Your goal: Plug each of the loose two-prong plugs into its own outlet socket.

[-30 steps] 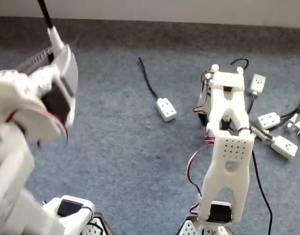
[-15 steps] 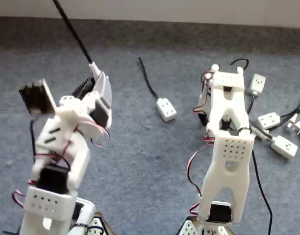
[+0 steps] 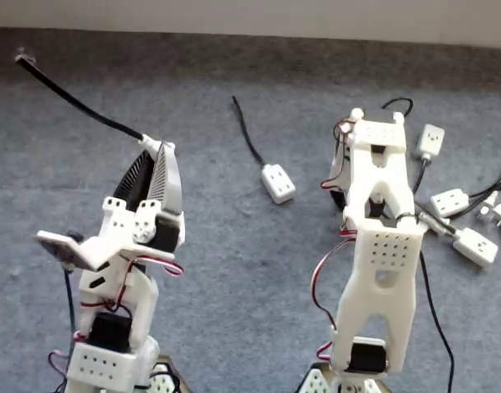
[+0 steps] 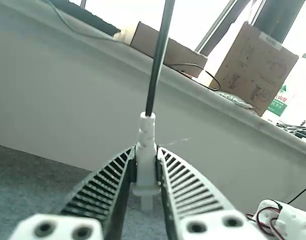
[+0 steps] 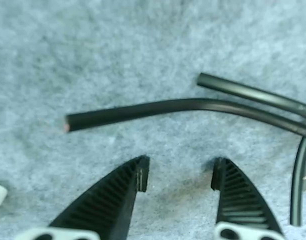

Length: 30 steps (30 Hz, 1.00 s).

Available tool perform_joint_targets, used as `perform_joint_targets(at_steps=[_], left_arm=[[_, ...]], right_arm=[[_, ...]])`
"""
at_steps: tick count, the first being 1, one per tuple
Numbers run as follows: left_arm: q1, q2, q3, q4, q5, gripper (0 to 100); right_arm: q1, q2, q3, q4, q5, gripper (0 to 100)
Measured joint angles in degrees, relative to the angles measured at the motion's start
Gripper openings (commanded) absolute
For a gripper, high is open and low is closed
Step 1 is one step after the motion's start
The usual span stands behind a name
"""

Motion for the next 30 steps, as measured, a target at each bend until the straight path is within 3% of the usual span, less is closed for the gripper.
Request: perform_joint_targets(at_steps=[5, 9, 13, 21, 26, 30], left_arm=[[2.55, -0.09, -0.09, -4.48, 0.09, 1], [5.63, -0.09, -1.23, -7.65, 0.09, 1], [10.02, -0.09, -2.64, -8.35, 0.09, 1], [11.34, -0.18, -6.59, -8.62, 0.26, 1], [11.08, -0.18, -7.03, -8.62, 7.3, 1], [11.16, -0.18, -7.03, -8.18, 8.97, 1]], right_arm=[[-5.54, -1.76, -5.71, 4.48, 0.0, 18.7], [-14.42, -4.31, -6.51, 4.57, 0.18, 0.5], [-18.9, -6.51, -6.51, 4.66, 0.18, 0.4], [-16.97, -12.4, -6.95, 4.66, -0.18, 0.8], [-14.68, -19.96, -7.65, 4.75, -9.58, 0.8], [-15.21, -27.6, -7.21, 4.75, -10.9, 0.8]])
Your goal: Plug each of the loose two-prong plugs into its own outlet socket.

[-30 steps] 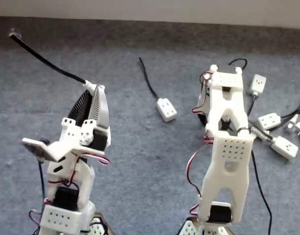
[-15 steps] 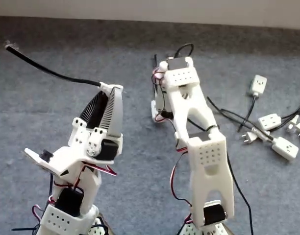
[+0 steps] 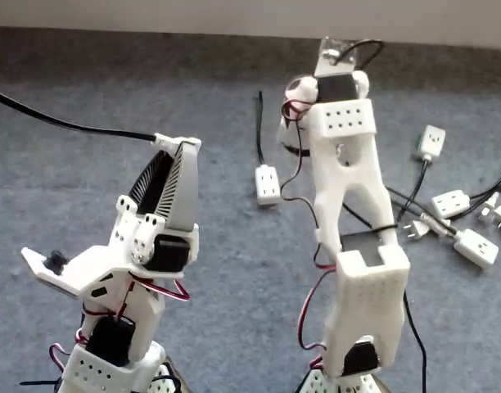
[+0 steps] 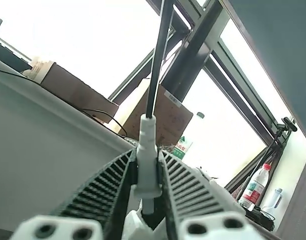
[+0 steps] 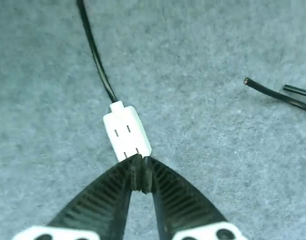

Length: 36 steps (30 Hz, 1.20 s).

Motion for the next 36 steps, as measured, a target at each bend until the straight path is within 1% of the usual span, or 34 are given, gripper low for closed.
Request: perform_joint_targets(at_steps=[4, 7, 9, 11, 13, 15, 18, 20, 22, 23, 25, 28, 32, 36], left_arm=[[0.0, 0.0, 0.0, 2.29, 0.44, 1], [0.09, 0.0, 0.0, 2.55, 0.44, 1], [0.0, 0.0, 0.0, 2.55, 0.44, 1], [0.0, 0.0, 0.0, 2.64, 0.44, 1], [0.09, 0.0, 0.0, 3.52, 0.44, 1], [0.0, 0.0, 0.0, 4.48, 0.44, 1], [0.0, 0.0, 0.0, 4.92, 0.53, 1], [0.09, 0.0, 0.0, 4.92, 2.37, 1], [0.09, 0.0, 0.0, 4.92, 4.48, 1], [0.0, 0.0, 0.0, 4.92, 5.19, 1], [0.18, 0.0, 0.0, 4.92, 5.71, 1], [4.04, 0.0, 0.0, 7.65, 6.07, 1], [9.58, 0.0, 0.0, 13.89, 6.07, 1], [10.29, 0.0, 0.0, 16.53, 6.07, 1]], right_arm=[[-2.46, -10.9, 4.92, 0.0, 0.0, 0.8], [-3.25, -20.57, 11.43, -0.62, 0.0, 0.8], [-4.04, -27.6, 18.29, -3.34, 1.14, 0.8], [-5.27, -35.52, 27.25, -8.35, 2.64, 0.8], [-6.07, -44.13, 38.42, -16.35, 3.78, 0.8], [-6.15, -53.27, 52.04, -27.34, 4.75, 0.8], [-6.33, -65.14, 75.52, -47.91, 6.42, 0.7], [-7.82, -71.65, 91.16, -62.95, 7.38, 0.7], [-9.76, -76.22, 102.86, -75.16, 8.53, 0.7], [-10.55, -77.54, 106.2, -79.21, 8.97, 0.7], [-12.57, -78.59, 108.22, -82.9, 9.41, 0.7], [-13.54, -78.86, 108.31, -84.66, 9.41, 0.7], [-12.75, -75.78, 108.31, -85.19, 9.41, 0.7], [-11.43, -74.02, 108.31, -85.19, 9.41, 0.7]])
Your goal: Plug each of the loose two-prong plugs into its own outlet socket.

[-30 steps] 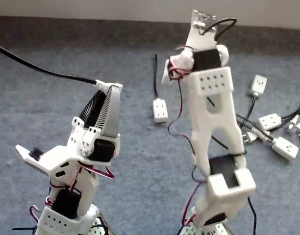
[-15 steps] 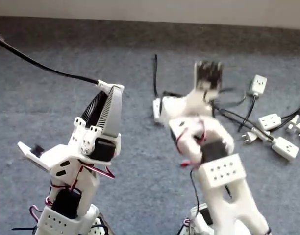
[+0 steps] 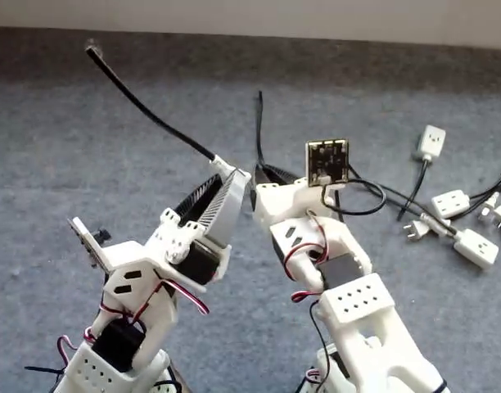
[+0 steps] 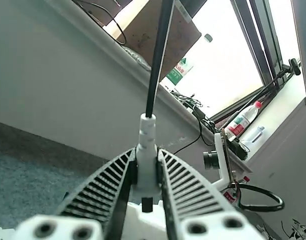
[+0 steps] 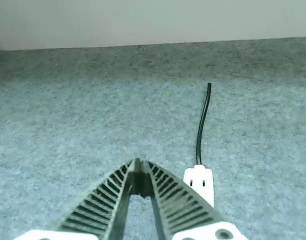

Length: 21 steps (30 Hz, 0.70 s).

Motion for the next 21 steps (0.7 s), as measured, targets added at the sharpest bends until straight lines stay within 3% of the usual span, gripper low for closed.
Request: perform_joint_targets(at_steps=[6, 13, 21], left_arm=[[0.18, 0.0, 0.0, 0.0, 0.0, 1], [6.15, 0.0, 0.0, 0.0, 0.0, 1], [8.09, -0.26, 1.05, 0.0, 0.09, 1]], right_arm=[[0.0, -1.93, 0.0, 0.0, 0.0, 0.7], [-0.09, -3.78, 0.0, 2.9, -2.64, 0.7], [-0.09, -4.4, 0.09, 4.48, -3.69, 0.7]])
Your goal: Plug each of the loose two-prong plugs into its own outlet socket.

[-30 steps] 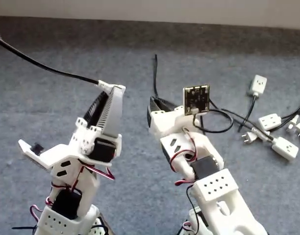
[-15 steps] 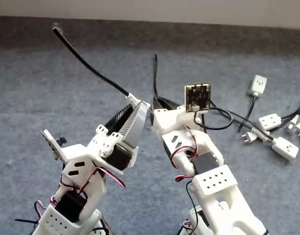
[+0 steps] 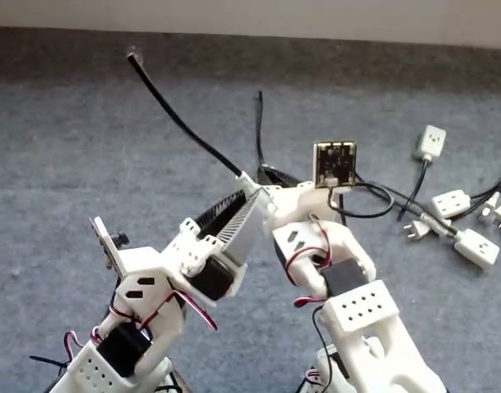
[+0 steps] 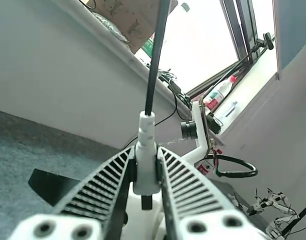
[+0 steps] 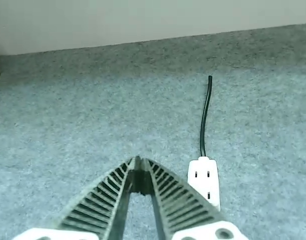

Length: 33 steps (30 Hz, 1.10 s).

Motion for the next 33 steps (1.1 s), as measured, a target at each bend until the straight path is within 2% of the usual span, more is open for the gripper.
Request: perform_joint_targets(at_steps=[11, 22, 33], left_arm=[[0.18, -0.35, 0.26, 0.0, 0.0, 1], [0.18, 0.18, 0.26, 0.0, 0.0, 1], [0.18, 0.18, 0.26, -0.09, 0.0, 1]], right_arm=[[-1.49, -10.99, 0.0, 10.11, 0.0, 0.7], [-7.38, -14.15, 3.34, 10.2, -0.18, 0.7], [-5.27, -14.42, 3.43, 10.2, -0.09, 0.7]])
